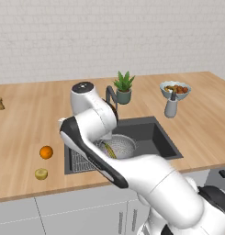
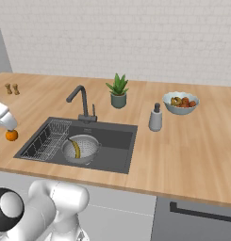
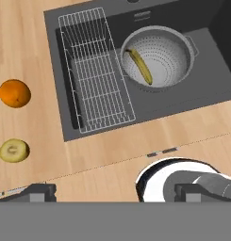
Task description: Put the colander in the sink, put the kiwi, banana, orange in the colander, and turn on the sink faucet and pour water over the colander.
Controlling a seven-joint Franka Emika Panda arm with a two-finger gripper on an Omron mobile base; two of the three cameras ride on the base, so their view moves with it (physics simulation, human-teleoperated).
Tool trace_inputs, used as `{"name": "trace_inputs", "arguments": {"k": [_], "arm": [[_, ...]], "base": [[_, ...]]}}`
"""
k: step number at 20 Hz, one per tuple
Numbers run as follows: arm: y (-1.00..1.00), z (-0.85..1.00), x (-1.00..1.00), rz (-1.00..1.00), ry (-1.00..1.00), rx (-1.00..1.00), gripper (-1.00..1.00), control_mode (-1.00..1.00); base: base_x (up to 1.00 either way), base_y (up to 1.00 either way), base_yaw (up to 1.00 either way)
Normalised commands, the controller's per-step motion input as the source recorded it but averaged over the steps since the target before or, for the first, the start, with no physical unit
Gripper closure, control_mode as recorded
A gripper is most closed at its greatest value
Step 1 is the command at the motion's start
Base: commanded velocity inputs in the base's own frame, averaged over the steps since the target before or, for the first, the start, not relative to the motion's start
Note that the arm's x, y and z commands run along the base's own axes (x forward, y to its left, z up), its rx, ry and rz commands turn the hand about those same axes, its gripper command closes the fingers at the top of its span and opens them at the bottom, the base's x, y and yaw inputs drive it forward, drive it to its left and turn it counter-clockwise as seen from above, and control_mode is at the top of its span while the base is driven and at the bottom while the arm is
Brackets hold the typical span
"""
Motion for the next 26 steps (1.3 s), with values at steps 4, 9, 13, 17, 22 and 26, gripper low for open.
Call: {"name": "trace_inputs", "arguments": {"k": [4, 9, 13, 17, 22, 26], "arm": [[0.43, -0.47, 0.58, 0.13, 0.00, 0.00, -1.00, -1.00], [0.44, -0.30, 0.48, 0.14, 0.06, 0.00, -1.00, -1.00], [0.41, -0.14, 0.37, 0.09, 0.10, 0.00, -1.00, -1.00], [0.38, -0.30, 0.39, 0.07, 0.08, 0.00, -1.00, -1.00], [0.40, -0.40, 0.32, 0.08, 0.02, 0.00, -1.00, -1.00], [0.38, -0.34, 0.34, 0.06, 0.00, 0.00, -1.00, -1.00]], "base": [[0.00, 0.00, 0.00], [0.00, 0.00, 0.00], [0.00, 0.00, 0.00], [0.00, 0.00, 0.00], [0.00, 0.00, 0.00], [0.00, 0.00, 0.00]]}}
